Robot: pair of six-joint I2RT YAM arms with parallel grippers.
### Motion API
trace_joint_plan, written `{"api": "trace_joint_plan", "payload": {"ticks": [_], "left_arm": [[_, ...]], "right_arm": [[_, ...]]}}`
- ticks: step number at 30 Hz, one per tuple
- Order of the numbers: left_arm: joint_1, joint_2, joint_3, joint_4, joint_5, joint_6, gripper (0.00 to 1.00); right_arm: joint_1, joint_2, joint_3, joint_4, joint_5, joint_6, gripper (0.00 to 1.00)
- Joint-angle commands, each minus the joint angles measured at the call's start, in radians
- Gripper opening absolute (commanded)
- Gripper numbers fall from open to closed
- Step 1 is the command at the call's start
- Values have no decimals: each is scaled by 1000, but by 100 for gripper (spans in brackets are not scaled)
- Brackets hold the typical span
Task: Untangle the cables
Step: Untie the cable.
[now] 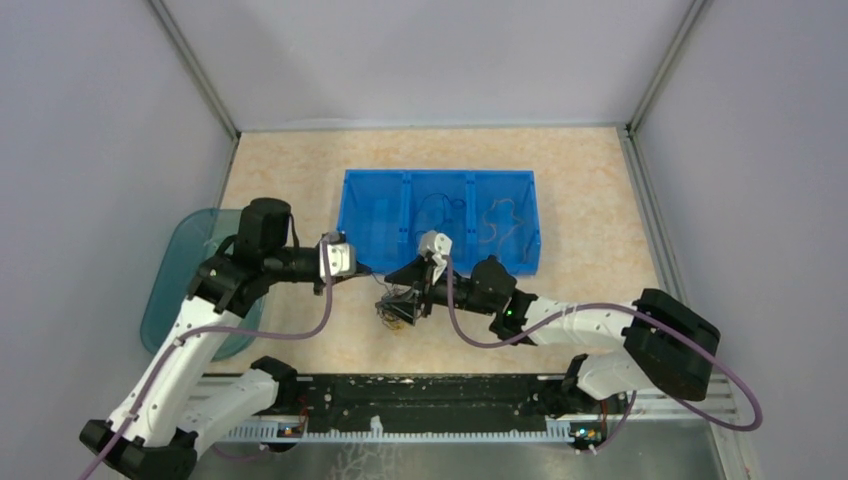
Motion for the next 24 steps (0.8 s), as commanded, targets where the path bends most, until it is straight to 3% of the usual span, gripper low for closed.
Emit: {"api": "trace_joint_plan", "payload": {"ticks": [1, 13, 24], "left_arm": [[-5, 23, 83, 85, 63, -185, 1], [-4, 76, 240, 205, 86, -366, 1], [-3, 110, 383, 287, 93, -466, 1]], "right_arm": [[12, 34, 56, 103, 31, 23, 60], [11, 258, 118, 352, 82, 144, 41], [11, 342, 125, 370, 127, 145, 39]]}}
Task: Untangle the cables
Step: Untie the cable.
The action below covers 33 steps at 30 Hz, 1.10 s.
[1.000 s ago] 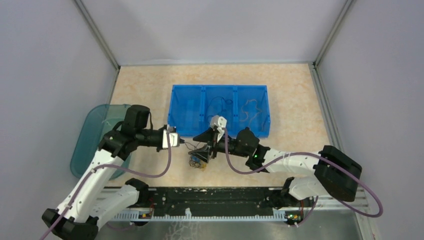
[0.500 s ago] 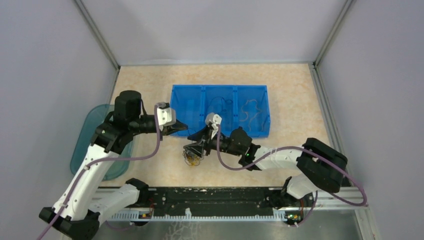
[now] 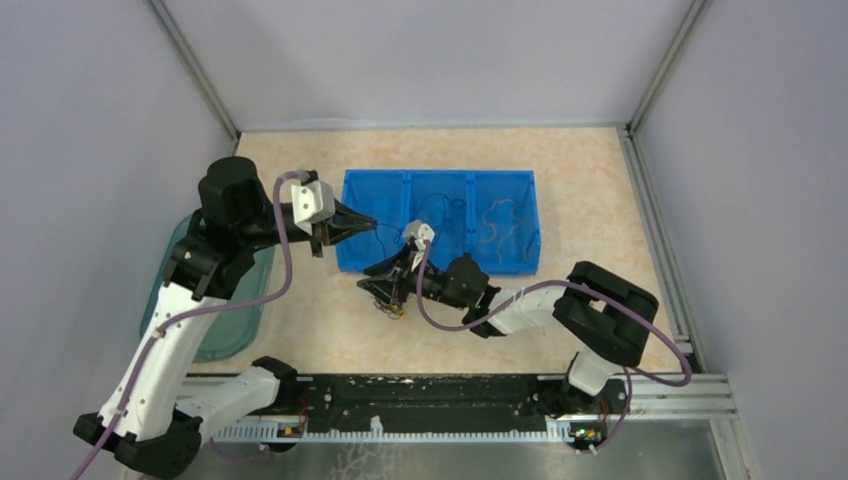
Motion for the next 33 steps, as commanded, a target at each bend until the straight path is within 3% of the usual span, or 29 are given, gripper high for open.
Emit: {"api": "trace_joint_plan", "payload": {"ticks": [1, 14, 33], "left_arm": [[-4, 8, 94, 96, 14, -65, 1], [-4, 33, 272, 387, -183, -135, 1], [-3, 170, 603, 645, -462, -93, 0]], "right_arm": [[9, 21, 14, 88, 20, 5, 39], [9, 91, -143, 210, 59, 33, 41], [9, 178, -259, 318, 90, 52, 48]]}}
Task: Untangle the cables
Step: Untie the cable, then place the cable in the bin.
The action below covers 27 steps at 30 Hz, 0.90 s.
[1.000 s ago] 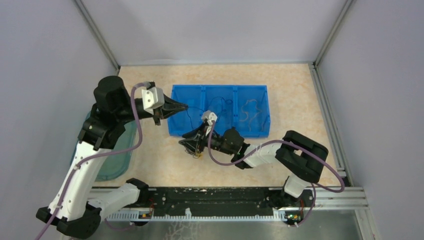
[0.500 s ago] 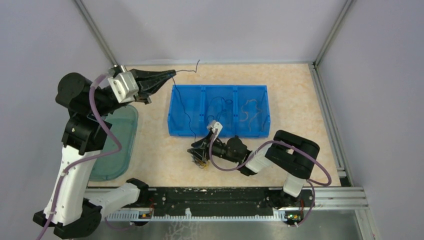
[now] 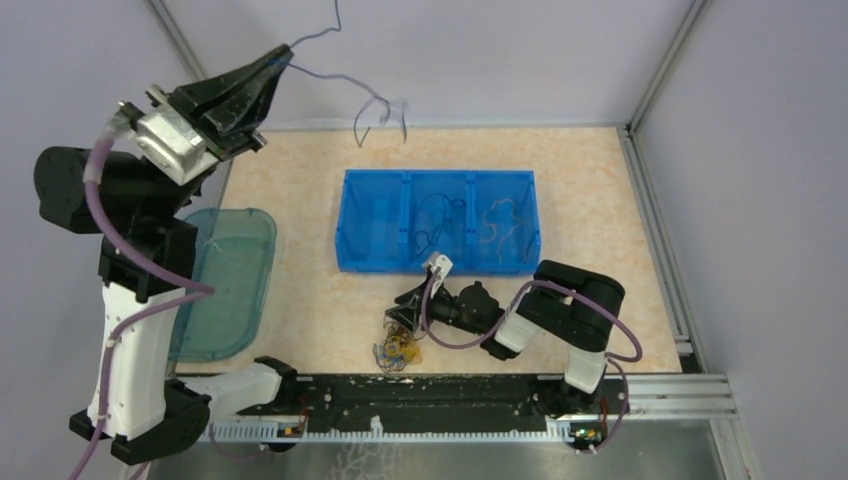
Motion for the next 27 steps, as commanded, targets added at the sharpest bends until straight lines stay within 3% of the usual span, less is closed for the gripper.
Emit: {"api": "trace_joint_plan", "payload": {"ticks": [1, 7, 16, 21, 27], "left_arm": [[-5, 45, 105, 53, -92, 6, 0], [-3, 69, 52, 9, -54, -36, 0], [-4, 85, -137, -6, -22, -60, 0], [-5, 107, -216, -1, -9, -119, 0], [-22, 157, -277, -7, -2, -176, 0]], "right_arm": [[9, -1, -17, 100, 15, 5, 48], [10, -115, -19, 2, 43, -28, 55], [-71, -528, -1, -377, 177, -81, 67], [-134, -722, 28, -575, 265, -110, 68], [-148, -842, 84, -793, 401, -183, 67]]}}
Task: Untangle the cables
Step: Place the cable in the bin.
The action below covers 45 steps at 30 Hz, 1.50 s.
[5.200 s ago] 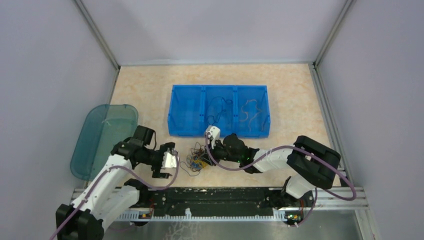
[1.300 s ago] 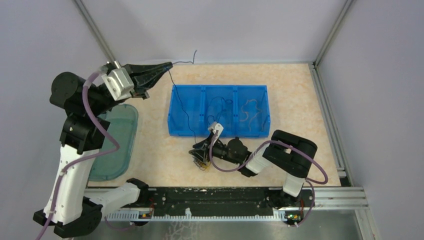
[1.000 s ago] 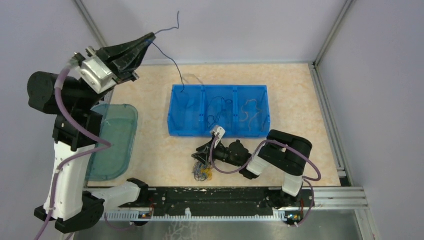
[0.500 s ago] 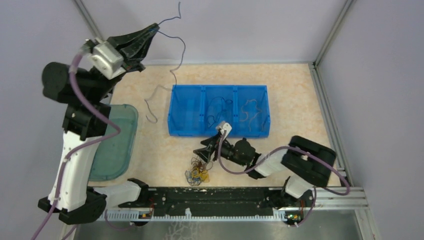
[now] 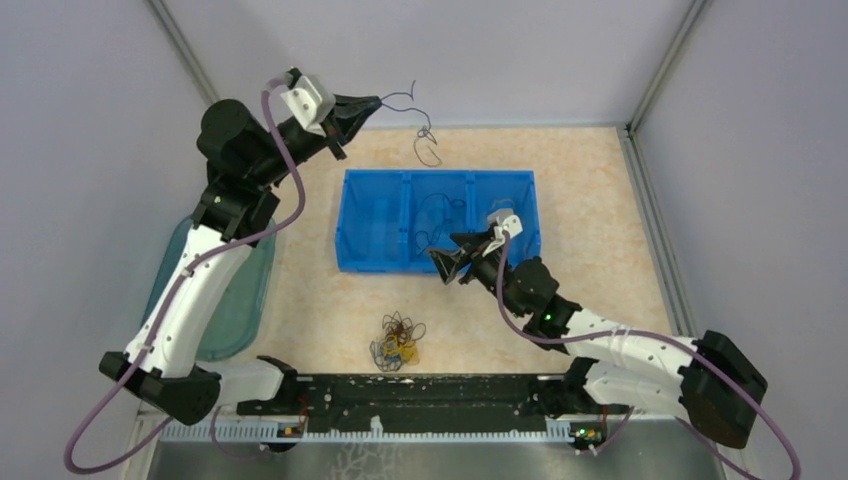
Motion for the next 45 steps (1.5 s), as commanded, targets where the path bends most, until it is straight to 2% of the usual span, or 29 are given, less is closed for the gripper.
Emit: {"api": "trace_joint_plan", "payload": {"ticks": [1, 11, 17, 29, 45], "left_arm": [[-22, 38, -27, 6, 18, -71, 0], [-70, 164, 4, -29, 29, -60, 0], [-77, 196, 10, -30, 15, -39, 0], [-100, 247, -53, -67, -1, 41, 0], [-110, 261, -82, -97, -7, 60, 0]], "right_arm": [[-10, -78, 64, -184, 125, -71, 67], [-22, -174, 5, -258, 246, -77, 66], [-26, -216, -13, -284, 257, -80, 66], [-45, -308, -41, -337, 336, -84, 64], [-49, -341, -40, -360, 325, -83, 63]]}}
